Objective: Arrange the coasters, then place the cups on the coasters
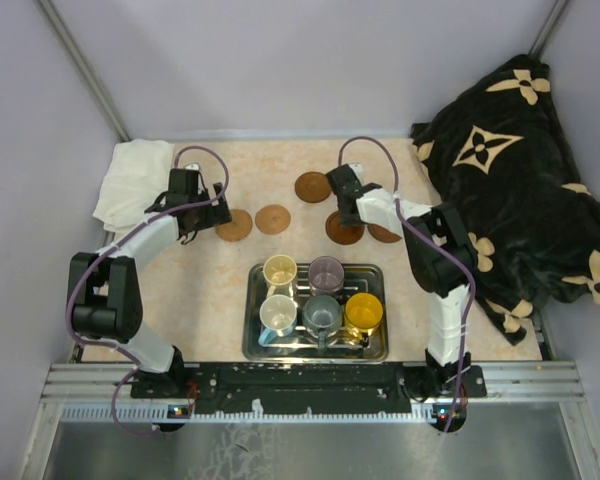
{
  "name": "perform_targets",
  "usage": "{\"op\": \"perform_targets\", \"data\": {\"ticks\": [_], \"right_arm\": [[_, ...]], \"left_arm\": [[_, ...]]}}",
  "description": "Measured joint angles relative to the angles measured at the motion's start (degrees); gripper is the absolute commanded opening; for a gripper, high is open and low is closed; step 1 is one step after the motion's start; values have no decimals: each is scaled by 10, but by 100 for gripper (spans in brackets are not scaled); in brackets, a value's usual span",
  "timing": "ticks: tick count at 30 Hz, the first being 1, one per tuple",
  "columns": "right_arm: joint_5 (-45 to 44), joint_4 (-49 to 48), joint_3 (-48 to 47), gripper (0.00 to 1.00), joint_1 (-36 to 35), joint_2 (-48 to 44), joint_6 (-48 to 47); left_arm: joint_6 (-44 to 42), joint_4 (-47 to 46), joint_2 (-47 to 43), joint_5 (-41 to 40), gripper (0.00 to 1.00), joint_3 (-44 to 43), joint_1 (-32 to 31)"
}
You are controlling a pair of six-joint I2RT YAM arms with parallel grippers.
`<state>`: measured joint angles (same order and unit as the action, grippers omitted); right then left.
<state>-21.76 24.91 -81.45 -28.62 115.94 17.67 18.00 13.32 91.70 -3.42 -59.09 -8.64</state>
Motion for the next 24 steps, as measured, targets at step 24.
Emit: {"op": "perform_targets", "data": {"ticks": [24], "right_arm": [[7, 12, -13, 35, 57, 0, -7]], "left_arm": [[0, 0, 0, -5, 99, 2, 0]]}}
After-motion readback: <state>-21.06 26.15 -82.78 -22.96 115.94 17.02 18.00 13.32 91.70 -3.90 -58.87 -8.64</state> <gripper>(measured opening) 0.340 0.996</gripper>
